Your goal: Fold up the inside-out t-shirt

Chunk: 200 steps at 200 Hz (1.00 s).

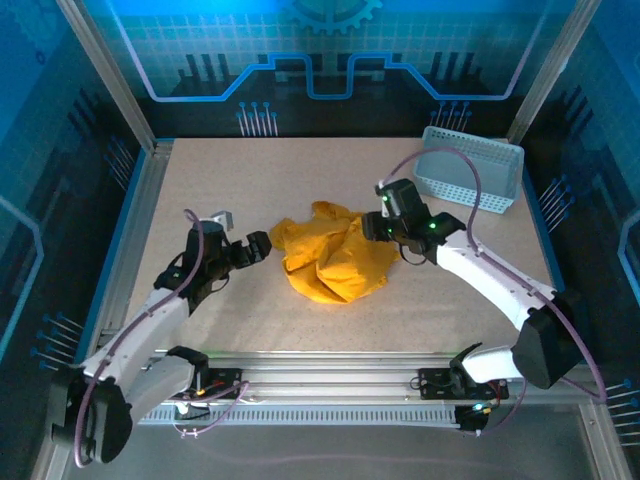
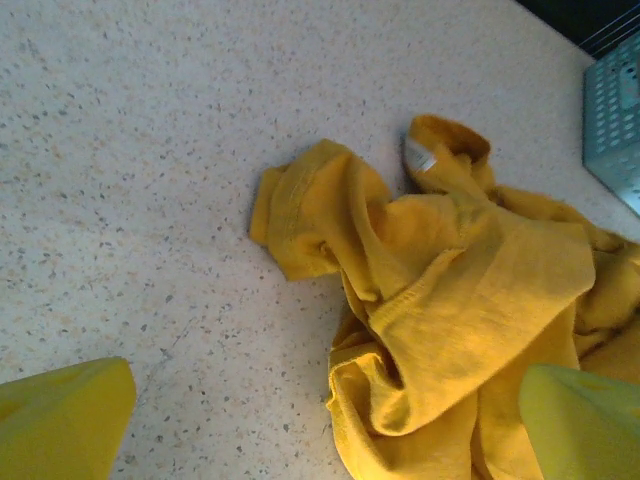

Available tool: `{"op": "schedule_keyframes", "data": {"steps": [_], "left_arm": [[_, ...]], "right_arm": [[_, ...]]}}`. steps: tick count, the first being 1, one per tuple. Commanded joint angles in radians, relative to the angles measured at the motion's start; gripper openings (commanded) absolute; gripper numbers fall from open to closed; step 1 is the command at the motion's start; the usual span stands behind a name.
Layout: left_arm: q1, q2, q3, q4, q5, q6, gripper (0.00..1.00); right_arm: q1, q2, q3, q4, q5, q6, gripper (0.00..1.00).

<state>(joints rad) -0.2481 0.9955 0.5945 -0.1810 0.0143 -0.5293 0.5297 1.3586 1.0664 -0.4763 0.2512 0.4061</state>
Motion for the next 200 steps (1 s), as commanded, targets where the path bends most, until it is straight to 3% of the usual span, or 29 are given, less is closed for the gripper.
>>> {"op": "schedule_keyframes", "data": {"steps": [1,31,72,93,119,146,164,181,200], "left_arm": [[-0.031,0.086,0.090,-0.022,0.019,-0.011,0.99],[-0.105,0.244,0.213,-0.060,-0.004,0.017,0.99],[-0.157,0.410,0.295,-0.073,0.002,-0.001,0.99],[-0.178,0.487,0.342,-0.084,0.011,0.000,0.95],[-0.200,0.578,0.390,-0.076,0.043,-0.003,0.85],[-0.205,0.668,0.442,-0.077,0.078,-0.012,0.65],[-0.206,0.689,0.466,-0.086,0.084,-0.013,0.43],[-0.205,0.666,0.472,-0.089,0.078,-0.006,0.24],[-0.204,0.613,0.489,-0.118,0.049,0.012,0.02]], "right_arm": [[-0.021,-0.080,-0.045,-0.038,0.037,0.057,0.63],[0.005,-0.083,-0.087,0.016,-0.059,0.082,0.68],[0.045,-0.017,-0.101,0.047,-0.056,0.113,0.71],[0.050,0.006,-0.125,0.064,-0.065,0.151,0.76],[0.064,0.057,-0.152,0.105,-0.116,0.206,0.81],[0.073,0.134,-0.142,0.124,-0.126,0.243,0.80],[0.074,0.171,-0.117,0.121,-0.106,0.241,0.63],[0.072,0.181,-0.093,0.108,-0.075,0.222,0.31],[0.068,0.176,-0.046,0.059,-0.012,0.186,0.06]]}}
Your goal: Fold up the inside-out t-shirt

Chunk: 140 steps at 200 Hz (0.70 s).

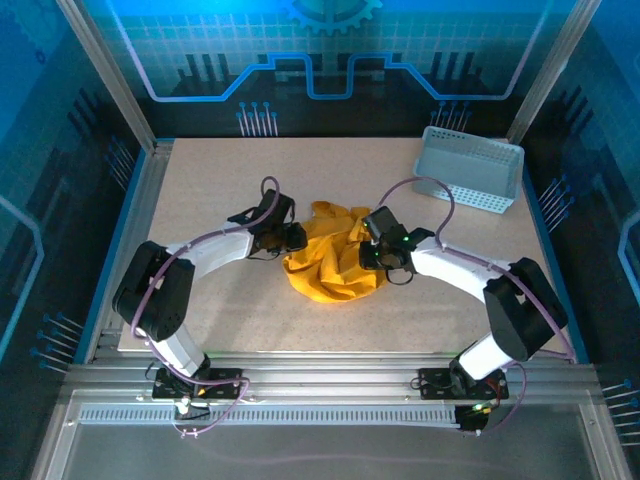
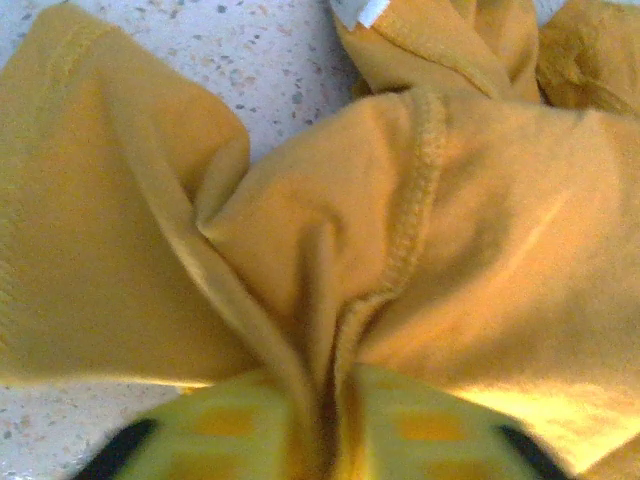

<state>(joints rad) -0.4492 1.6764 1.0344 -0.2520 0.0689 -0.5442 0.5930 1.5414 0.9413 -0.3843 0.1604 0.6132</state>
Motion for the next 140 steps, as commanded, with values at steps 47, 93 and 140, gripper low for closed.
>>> {"op": "schedule_keyframes", "data": {"steps": [47,93,140], "left_arm": [[0.069,-0.361,0.145,-0.137,-0.108,0.084,0.00],[0.101,-0.701,0.153,-0.054,-0.220,0.116,0.00],[0.064,-0.638,0.085,-0.085,-0.009,0.043,0.00]], "right_arm": [[-0.028,-0.097,0.252,-0.123,0.110,-0.151,0.00],[-0.092,-0.199,0.375,-0.138,0.091,-0.187,0.00],[-0.188,-0.140,0.268,-0.107,0.010,-0.122,0.01]]}}
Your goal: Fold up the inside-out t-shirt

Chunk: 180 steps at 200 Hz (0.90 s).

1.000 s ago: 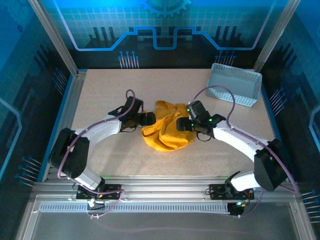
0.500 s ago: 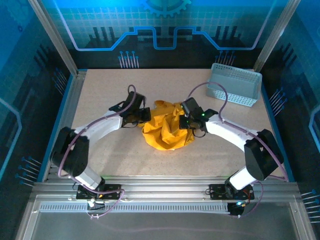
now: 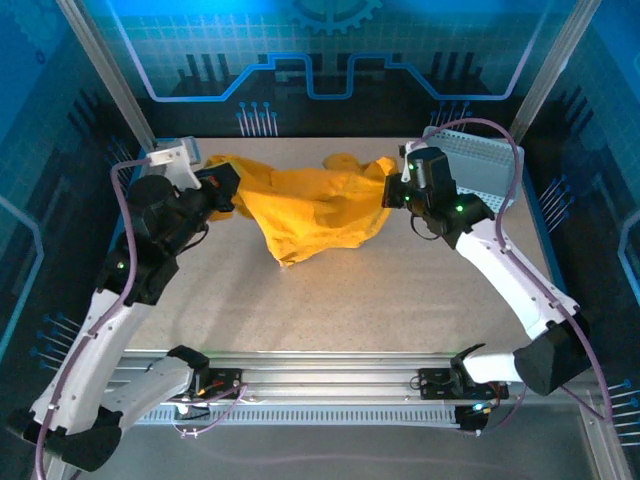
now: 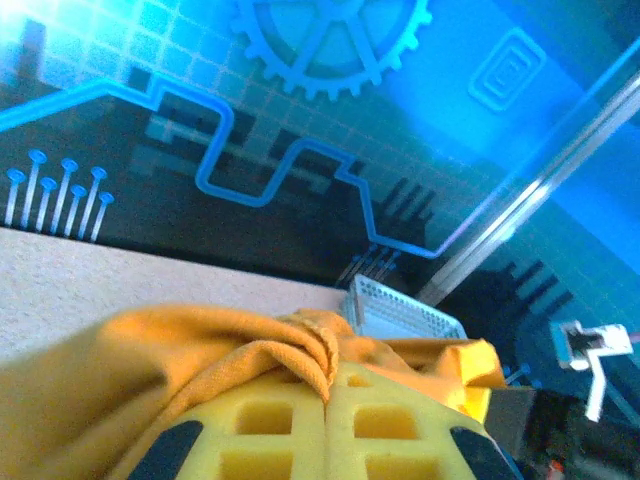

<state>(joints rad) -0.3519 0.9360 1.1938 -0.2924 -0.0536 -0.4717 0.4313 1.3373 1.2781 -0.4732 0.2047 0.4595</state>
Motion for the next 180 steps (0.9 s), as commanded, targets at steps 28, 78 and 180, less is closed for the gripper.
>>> {"op": "schedule_keyframes", "data": {"steps": [28,78,180], "left_arm": [[-0.092,0.192,-0.190,-0.037,0.147,-0.120,0.00],[-0.282,0.391,-0.285,0.105,0.248,-0.179,0.08],[0.021,-0.104,-0.507,-0.103,-0.166,-0.191,0.80]], "right_arm": [[-0.030,0.103,-0.137,-0.075,0.027,0.053,0.29],[-0.003,0.020,-0.234,-0.065,0.027,0.027,0.68],[0.362,0.102,-0.158,0.049,-0.012,0.058,0.74]]}}
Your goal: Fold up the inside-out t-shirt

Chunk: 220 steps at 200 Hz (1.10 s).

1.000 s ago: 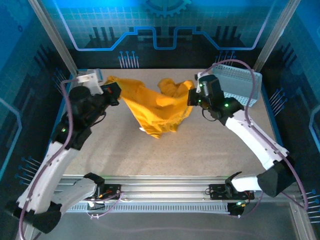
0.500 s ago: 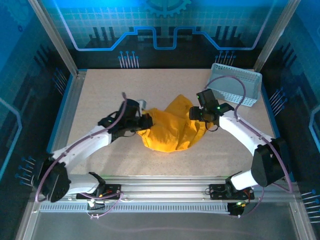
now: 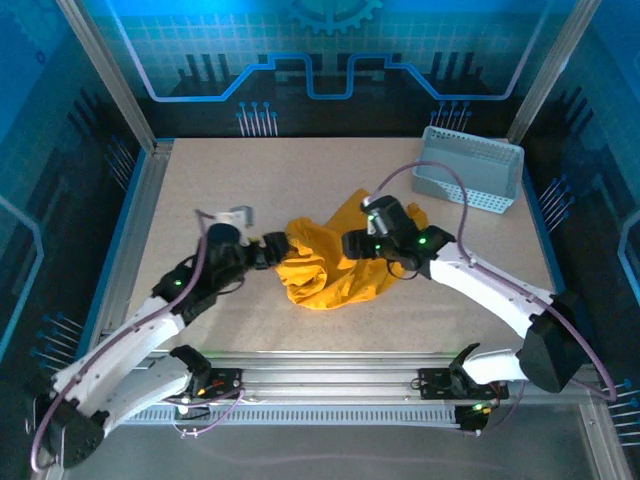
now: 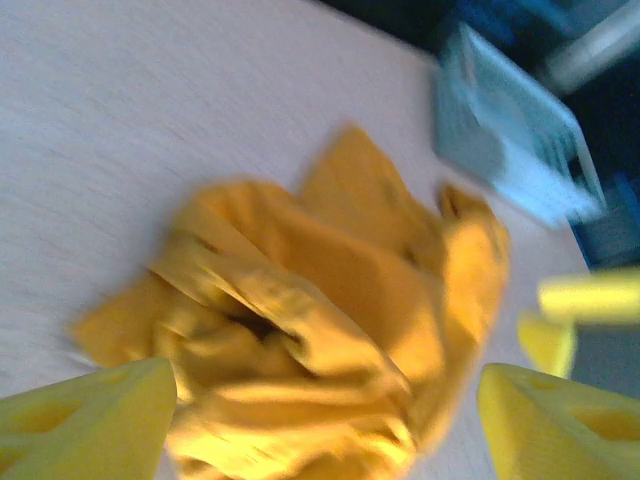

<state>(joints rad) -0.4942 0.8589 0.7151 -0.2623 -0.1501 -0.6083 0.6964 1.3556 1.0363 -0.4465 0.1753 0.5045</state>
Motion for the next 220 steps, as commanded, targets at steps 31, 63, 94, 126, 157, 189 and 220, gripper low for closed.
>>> {"op": "schedule_keyframes", "data": {"steps": [31,63,94,126,157,189,220], "left_arm": [[0.297,-0.026,-0.053,-0.160,-0.016,-0.078,0.82],[0.349,0.015,-0.089,-0.095,0.085,-0.096,0.84],[0.352,0.149,-0.059,-0.051,0.183,-0.088,0.87],[0.350,0.296,-0.008,-0.027,0.250,-0.082,0.89],[0.314,0.427,0.080,-0.039,0.253,-0.064,0.89],[0.217,0.566,0.207,-0.076,0.168,-0.031,0.90],[0.143,0.726,0.346,-0.102,0.153,-0.032,0.91]], "right_arm": [[0.220,0.237,0.222,-0.034,0.093,-0.006,0.75],[0.256,0.392,0.351,-0.144,0.185,0.008,0.80],[0.253,0.450,0.378,-0.191,0.242,0.001,0.59],[0.252,0.318,0.287,-0.211,0.359,-0.038,0.10],[0.207,0.076,0.110,-0.288,0.478,-0.011,0.03],[0.077,-0.122,-0.088,-0.368,0.431,0.128,0.00],[-0.025,-0.259,-0.231,-0.419,0.413,0.316,0.00]]}}
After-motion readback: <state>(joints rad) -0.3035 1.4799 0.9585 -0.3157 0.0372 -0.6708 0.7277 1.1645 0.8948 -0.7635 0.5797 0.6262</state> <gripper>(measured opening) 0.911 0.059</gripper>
